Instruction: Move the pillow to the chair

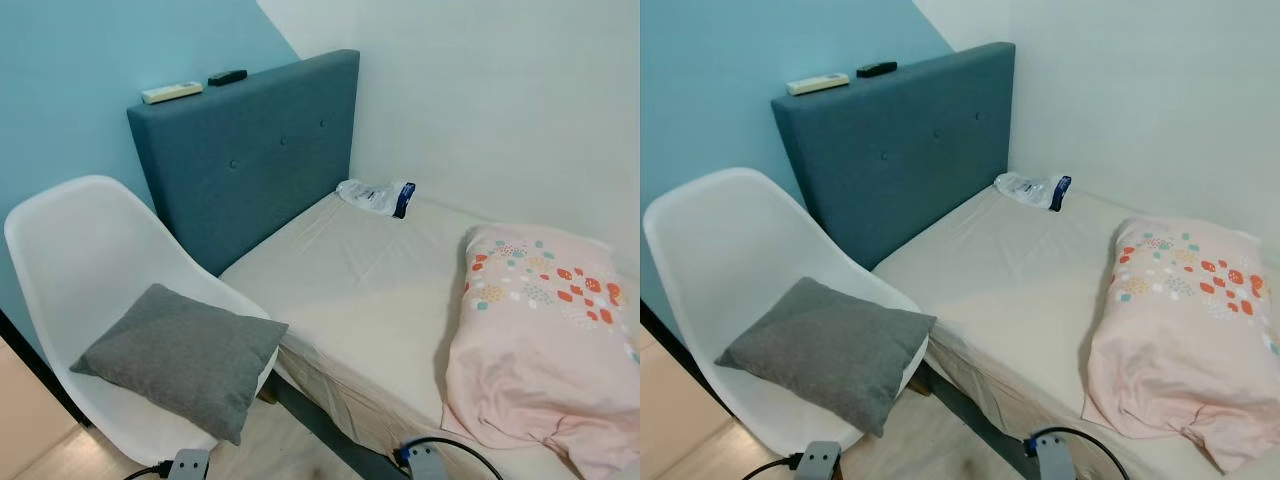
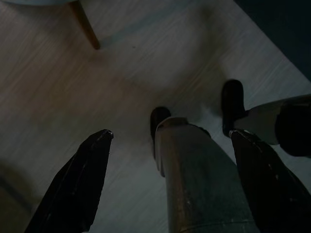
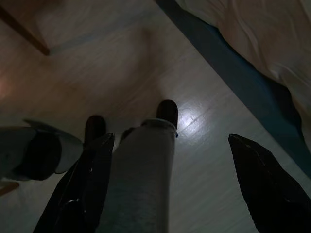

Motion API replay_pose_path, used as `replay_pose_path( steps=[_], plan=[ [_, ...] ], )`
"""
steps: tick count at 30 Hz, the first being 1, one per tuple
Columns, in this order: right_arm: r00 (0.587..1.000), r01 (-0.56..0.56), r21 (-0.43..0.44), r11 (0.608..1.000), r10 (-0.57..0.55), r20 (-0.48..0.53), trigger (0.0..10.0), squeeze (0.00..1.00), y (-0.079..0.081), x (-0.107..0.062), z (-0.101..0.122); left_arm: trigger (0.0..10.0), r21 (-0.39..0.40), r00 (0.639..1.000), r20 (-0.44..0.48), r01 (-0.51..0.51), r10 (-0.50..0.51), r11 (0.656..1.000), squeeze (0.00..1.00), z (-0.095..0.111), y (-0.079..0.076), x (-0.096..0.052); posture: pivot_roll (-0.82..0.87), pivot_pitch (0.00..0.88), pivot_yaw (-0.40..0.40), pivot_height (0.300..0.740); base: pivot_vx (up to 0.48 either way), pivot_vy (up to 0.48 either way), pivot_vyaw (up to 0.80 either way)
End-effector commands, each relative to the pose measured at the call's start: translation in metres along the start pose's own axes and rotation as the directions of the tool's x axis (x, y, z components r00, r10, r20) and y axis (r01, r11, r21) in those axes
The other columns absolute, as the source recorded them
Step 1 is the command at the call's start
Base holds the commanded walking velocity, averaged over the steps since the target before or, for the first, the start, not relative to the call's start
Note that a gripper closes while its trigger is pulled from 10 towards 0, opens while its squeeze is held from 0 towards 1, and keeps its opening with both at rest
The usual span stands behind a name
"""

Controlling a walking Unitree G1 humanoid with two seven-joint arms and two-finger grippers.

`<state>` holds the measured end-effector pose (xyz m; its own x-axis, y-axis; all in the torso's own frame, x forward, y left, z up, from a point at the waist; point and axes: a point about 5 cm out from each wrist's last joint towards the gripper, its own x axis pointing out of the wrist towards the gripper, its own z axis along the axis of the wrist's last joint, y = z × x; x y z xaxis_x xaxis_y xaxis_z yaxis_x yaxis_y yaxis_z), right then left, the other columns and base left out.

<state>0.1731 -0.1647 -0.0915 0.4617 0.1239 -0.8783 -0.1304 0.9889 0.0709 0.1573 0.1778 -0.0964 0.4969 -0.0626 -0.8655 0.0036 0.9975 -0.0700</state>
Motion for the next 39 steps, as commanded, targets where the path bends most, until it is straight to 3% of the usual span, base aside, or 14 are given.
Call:
replay_pose_path(
  steps=[1, 5, 6, 8, 9, 10, 13, 17, 19, 23, 24, 31, 39],
  plan=[
    [1.000, -0.018, -0.044, 0.999, 0.017, -0.019, 10.0, 0.00, 0.004, 0.000, -0.002, 10.0, -0.017, 1.000, 0.018, -0.014, 0.014, 1.000, 0.00, 0.005, 0.002, 0.000, 0.08, 0.000, -0.058, 0.740, 0.000, 0.000, 0.00],
    [0.999, -0.017, -0.073, 0.997, 0.014, -0.038, 10.0, 0.00, 0.001, 0.000, -0.005, 10.0, -0.009, 1.000, 0.008, -0.015, 0.015, 1.000, 0.00, 0.001, 0.002, 0.000, 0.06, 0.000, -0.044, 0.740, 0.000, 0.000, -0.11],
    [0.999, 0.016, -0.048, 0.999, -0.018, -0.042, 10.0, 0.00, -0.011, -0.002, -0.006, 10.0, 0.005, 1.000, -0.007, -0.017, 0.017, 1.000, 0.00, -0.003, 0.001, 0.000, 0.04, 0.000, -0.018, 0.740, 0.000, 0.000, -0.80],
    [0.999, 0.016, -0.048, 0.999, -0.018, -0.042, 10.0, 0.00, -0.011, -0.002, -0.006, 10.0, 0.005, 1.000, -0.007, -0.017, 0.017, 1.000, 0.00, -0.003, 0.001, 0.000, 0.04, 0.000, -0.018, 0.740, 0.000, 0.000, -0.80],
    [0.997, 0.059, -0.020, 0.998, -0.059, -0.040, 10.0, 0.00, -0.023, -0.005, -0.007, 10.0, 0.022, 1.000, -0.012, -0.014, 0.015, 1.000, 0.00, -0.004, 0.000, 0.000, 0.02, 0.000, -0.001, 0.740, 0.000, 0.000, -0.80],
    [0.997, 0.059, -0.020, 0.998, -0.059, -0.040, 10.0, 0.00, -0.023, -0.005, -0.007, 10.0, 0.022, 1.000, -0.012, -0.014, 0.015, 1.000, 0.00, -0.004, 0.000, 0.000, 0.02, 0.000, -0.001, 0.740, 0.000, 0.000, -0.80],
    [0.993, 0.114, 0.075, 0.991, -0.113, -0.020, 10.0, 0.00, -0.036, -0.009, -0.010, 10.0, 0.112, 1.000, -0.009, 0.012, -0.011, 0.994, 0.00, -0.001, -0.003, 0.000, 0.01, 0.000, 0.017, 0.740, 0.000, 0.000, 0.00],
    [0.992, 0.121, 0.080, 0.989, -0.118, -0.033, 10.0, 0.00, -0.035, -0.009, -0.016, 10.0, 0.151, 1.000, -0.009, -0.009, 0.010, 0.988, 0.00, 0.002, 0.004, 0.000, 0.00, 0.000, 0.014, 0.740, 0.000, 0.000, 0.00],
    [0.995, 0.094, 0.069, 0.993, -0.092, -0.040, 10.0, 0.00, -0.027, -0.008, -0.018, 10.0, 0.134, 0.998, 0.002, -0.055, 0.055, 0.989, 0.00, 0.006, 0.017, -0.002, 0.03, 0.000, -0.009, 0.740, 0.000, 0.000, 0.00],
    [0.997, 0.063, 0.016, 0.998, -0.062, -0.044, 10.0, 0.00, -0.019, -0.005, -0.017, 10.0, 0.093, 0.996, 0.036, -0.085, 0.082, 0.992, 0.00, 0.015, 0.027, -0.003, 0.06, 0.000, -0.047, 0.740, 0.000, 0.000, 0.00],
    [0.997, 0.040, -0.034, 0.999, -0.042, -0.064, 10.0, 0.00, -0.014, -0.004, -0.017, 10.0, 0.031, 0.992, 0.047, -0.121, 0.120, 0.992, 0.00, 0.015, 0.033, -0.005, 0.09, 0.000, -0.068, 0.740, 0.000, 0.000, 0.00],
    [0.998, 0.009, -0.106, 0.994, -0.016, -0.064, 10.0, 0.00, -0.010, -0.002, -0.006, 10.0, -0.076, 0.983, 0.047, -0.172, 0.176, 0.982, 0.00, 0.007, 0.035, -0.006, 0.12, 0.000, -0.092, 0.740, 0.000, 0.000, -0.46],
    [0.998, 0.020, -0.121, 0.992, -0.027, -0.055, 10.0, 0.00, -0.012, -0.002, 0.002, 10.0, -0.088, 0.984, 0.009, -0.179, 0.180, 0.980, 0.00, -0.007, 0.032, -0.007, 0.14, 0.000, -0.101, 0.740, 0.000, 0.000, -0.80]
  ],
)
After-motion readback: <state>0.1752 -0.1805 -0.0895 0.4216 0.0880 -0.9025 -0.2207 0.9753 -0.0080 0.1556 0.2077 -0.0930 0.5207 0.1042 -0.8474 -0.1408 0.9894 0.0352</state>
